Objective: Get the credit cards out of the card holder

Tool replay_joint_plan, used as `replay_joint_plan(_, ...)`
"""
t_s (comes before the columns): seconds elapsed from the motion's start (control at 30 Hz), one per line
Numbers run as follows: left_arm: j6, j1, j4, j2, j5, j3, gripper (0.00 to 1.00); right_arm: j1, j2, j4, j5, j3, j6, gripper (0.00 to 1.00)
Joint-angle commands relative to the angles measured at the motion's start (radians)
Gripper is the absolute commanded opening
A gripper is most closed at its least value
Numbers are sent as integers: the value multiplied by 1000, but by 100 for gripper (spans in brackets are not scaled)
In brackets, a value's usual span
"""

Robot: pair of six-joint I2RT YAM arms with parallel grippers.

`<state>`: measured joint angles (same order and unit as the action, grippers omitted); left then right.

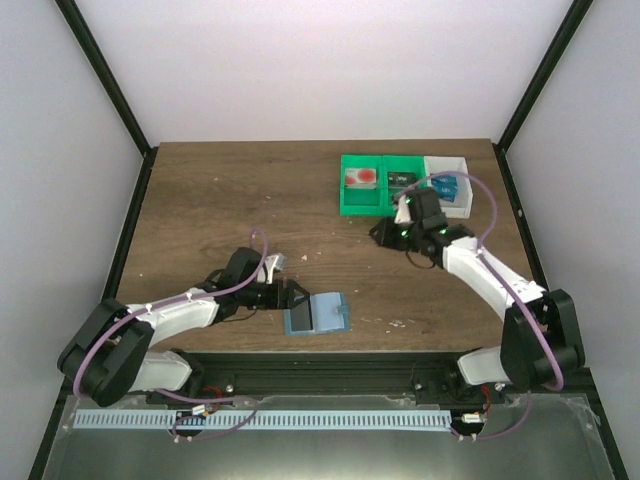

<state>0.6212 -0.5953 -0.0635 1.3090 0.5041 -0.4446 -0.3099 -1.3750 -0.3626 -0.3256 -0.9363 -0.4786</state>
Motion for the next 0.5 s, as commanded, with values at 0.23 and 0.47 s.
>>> replay_joint_plan(0.23, 96, 3, -110, -102, 52, 117, 72, -456, -36, 258, -44, 143, -281, 21)
replay_joint_plan(0.47, 95, 3, -144, -103, 51, 157, 25, -566, -155, 365, -53, 134, -336, 19)
